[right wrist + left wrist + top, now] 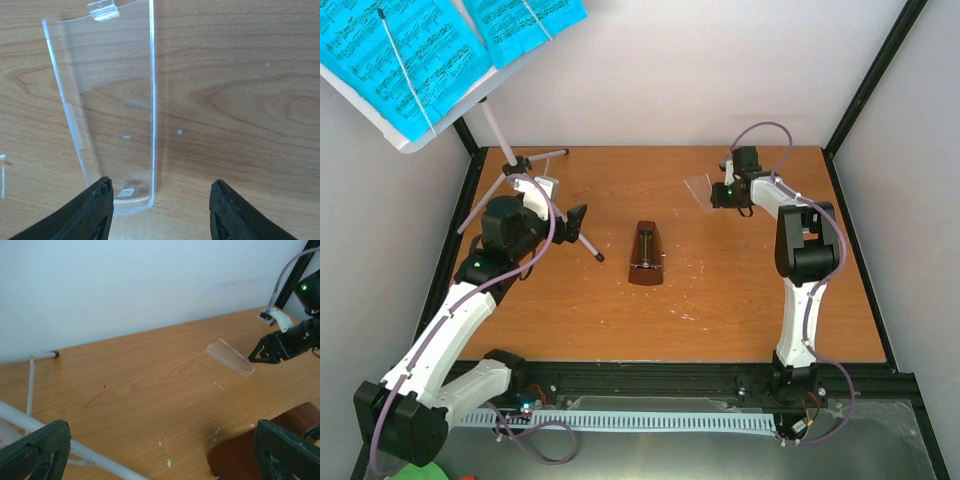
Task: Pack up the instrument practice props
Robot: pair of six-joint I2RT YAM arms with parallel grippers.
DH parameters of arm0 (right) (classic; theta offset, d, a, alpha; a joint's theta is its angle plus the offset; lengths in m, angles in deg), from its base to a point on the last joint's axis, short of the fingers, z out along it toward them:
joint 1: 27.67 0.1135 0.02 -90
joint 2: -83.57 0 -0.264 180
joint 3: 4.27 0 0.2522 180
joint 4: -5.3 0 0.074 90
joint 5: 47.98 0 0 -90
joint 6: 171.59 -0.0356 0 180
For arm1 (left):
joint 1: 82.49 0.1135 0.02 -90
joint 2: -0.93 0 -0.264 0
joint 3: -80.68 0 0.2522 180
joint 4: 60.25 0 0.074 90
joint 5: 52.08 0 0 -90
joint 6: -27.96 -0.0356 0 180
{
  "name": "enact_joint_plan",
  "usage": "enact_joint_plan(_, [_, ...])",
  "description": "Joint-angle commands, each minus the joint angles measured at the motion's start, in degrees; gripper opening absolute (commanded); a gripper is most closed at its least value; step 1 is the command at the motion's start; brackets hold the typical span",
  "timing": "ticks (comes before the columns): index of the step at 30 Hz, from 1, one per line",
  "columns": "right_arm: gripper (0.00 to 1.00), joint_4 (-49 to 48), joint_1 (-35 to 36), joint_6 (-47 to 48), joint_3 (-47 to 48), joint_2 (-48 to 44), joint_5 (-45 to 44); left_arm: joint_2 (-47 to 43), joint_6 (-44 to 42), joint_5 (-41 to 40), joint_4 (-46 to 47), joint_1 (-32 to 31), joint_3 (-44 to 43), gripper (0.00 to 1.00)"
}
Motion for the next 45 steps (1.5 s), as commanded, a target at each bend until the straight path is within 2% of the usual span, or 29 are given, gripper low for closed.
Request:
enact_joint_plan(1, [0.51,4.80,-0.15,3.59,4.67,3.56,-1.09,0.34,-3.07,-2.73,0.68,0.27,0.29,1.00])
enact_joint_plan(7, [0.50,5.07,-0.14,4.60,7.80,6.63,0.50,1.07,-3.04,-3.69,0.66,0.27,0.46,0.99])
enact_joint_plan(17, [0.39,5.16,-0.12,5.08,10.80,10.37,0.52,1.65,-2.43,-7.24,0.70,0.27,0.63,1.00])
enact_joint_plan(23, [0.28,5.66,-0.06,5.26,12.97,12.34,0.37,1.75,-2.34,-6.69,0.66,0.27,0.81,0.99])
enact_joint_plan(30, [0.05,4.15,-0.06,5.61,11.45,11.08,1.64,1.95,-2.43,-6.29,0.66,0.27,0.93,1.00])
enact_joint_plan(33, [0.03,3.26,-0.11,5.33,10.07,10.03,2.08,1.99,-2.43,-6.17,2.35,0.27,1.00,1.00])
enact_joint_plan(38, [0.03,-2.46,-1.42,1.91,2.63,2.34,2.62,1.55,-2.56,-6.76,2.19,0.27,0.91,0.99])
enact_joint_plan(45, [0.03,-12.27,-4.88,-5.25,-11.61,-19.35,8.77,-3.82,-2.74,-9.77,4.65,0.27,3.81,0.99])
